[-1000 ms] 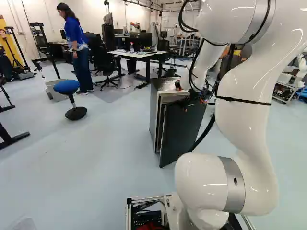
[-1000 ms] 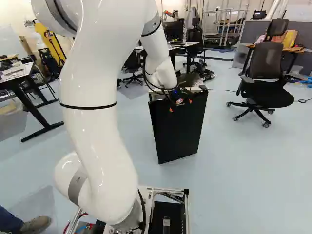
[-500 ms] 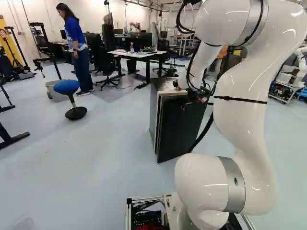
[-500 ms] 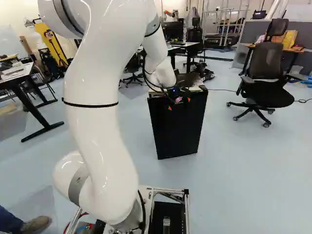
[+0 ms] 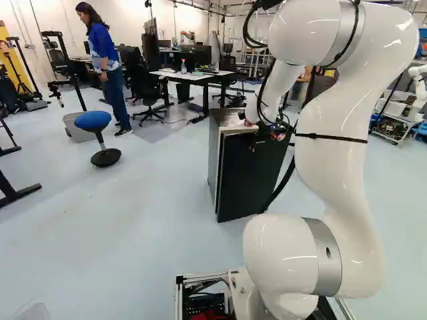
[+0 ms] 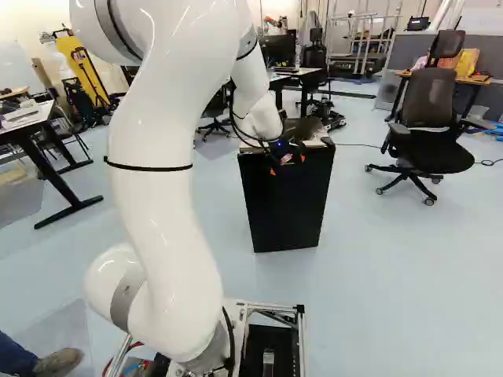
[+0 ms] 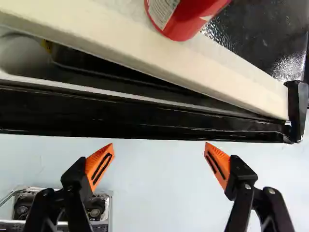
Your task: Grab a drink from the fridge
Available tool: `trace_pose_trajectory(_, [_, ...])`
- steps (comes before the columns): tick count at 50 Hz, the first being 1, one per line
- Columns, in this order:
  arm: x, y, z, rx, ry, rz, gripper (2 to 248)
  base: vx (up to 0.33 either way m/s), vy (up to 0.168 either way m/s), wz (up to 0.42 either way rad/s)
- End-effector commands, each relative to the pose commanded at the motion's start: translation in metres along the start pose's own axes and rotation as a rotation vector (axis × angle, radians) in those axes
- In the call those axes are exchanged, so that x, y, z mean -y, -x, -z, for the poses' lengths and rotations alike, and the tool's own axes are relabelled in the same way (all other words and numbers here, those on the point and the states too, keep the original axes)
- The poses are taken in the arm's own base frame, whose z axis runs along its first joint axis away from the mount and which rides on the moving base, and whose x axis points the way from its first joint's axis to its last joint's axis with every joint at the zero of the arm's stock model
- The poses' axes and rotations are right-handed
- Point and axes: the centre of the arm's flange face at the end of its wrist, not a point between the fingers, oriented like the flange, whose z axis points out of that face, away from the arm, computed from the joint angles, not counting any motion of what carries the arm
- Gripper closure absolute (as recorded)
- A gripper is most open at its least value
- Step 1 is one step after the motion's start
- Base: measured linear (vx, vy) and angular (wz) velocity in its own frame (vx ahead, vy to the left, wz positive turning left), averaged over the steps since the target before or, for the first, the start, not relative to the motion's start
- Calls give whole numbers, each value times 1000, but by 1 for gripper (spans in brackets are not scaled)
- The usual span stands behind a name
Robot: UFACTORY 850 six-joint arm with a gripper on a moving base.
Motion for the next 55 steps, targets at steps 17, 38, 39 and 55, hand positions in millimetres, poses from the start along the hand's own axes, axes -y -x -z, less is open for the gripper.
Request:
trace_pose_trajectory(17, [0,0,0,-1,0,0,3,0,0,0])
trace_pose_trajectory(38, [0,-3,0,-32,0,0,3,0,0,0])
trace_pose_trajectory(39, [0,-3,0,-34,0,0,3,0,0,0])
trace_pose_trajectory(55, [0,-7,0,-76,0,0,3,0,0,0])
